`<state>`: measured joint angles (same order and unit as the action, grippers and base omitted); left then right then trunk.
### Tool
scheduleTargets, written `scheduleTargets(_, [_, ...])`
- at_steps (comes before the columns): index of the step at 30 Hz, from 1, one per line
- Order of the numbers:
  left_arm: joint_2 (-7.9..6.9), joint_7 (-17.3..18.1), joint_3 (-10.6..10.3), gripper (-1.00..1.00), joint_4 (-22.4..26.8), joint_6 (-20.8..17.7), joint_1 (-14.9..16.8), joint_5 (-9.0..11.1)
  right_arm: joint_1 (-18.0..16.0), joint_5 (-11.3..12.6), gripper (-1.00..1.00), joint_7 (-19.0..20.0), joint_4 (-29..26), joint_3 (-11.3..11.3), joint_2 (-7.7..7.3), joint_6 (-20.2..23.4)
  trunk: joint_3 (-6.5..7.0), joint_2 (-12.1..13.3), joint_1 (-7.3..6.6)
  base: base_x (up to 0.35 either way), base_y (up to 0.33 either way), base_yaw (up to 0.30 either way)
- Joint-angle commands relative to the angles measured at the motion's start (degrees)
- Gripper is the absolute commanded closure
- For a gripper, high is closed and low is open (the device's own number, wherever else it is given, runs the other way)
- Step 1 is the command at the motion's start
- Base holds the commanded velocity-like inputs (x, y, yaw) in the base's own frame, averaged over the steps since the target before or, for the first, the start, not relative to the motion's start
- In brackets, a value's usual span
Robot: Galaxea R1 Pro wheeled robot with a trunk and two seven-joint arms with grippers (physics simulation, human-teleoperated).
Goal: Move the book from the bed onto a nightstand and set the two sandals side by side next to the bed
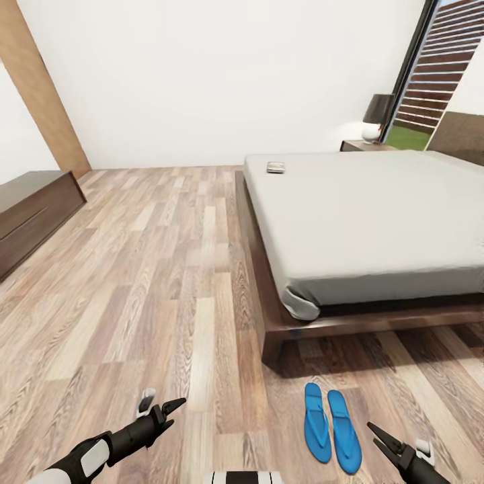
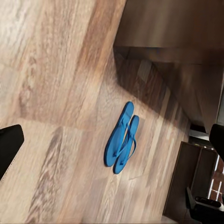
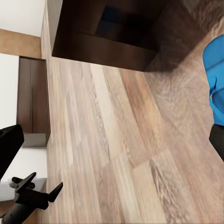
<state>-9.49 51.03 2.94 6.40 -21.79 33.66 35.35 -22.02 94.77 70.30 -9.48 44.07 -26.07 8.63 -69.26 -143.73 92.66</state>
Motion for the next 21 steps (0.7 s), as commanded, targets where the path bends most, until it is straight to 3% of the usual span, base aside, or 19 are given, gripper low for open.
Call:
scheduleTargets(1, [0.00,0.1,0.3,-1.00,0.0,-0.5,0.0,0.0,0.0,0.6,-1.00,0.2,0.0,0.4,-0.03,0.6,-0.04,0.0,0.00,0.072,0.191,-0.143])
scheduleTargets(14, [0.00,0.1,0.3,-1.00,0.0,-0.5,0.0,0.0,0.0,0.6,-1.00,0.2,0.0,0.5,-0.03,0.6,-0.04,0.0,0.00,0.089,0.197,-0.038])
scheduleTargets(21, [0.00,0.1,0.3,-1.00,0.0,-0.5,0.0,0.0,0.0,0.6,-1.00,0.2,0.0,0.5,-0.03,0.6,-0.04,0.0,0.00,0.106,0.234,-0.129])
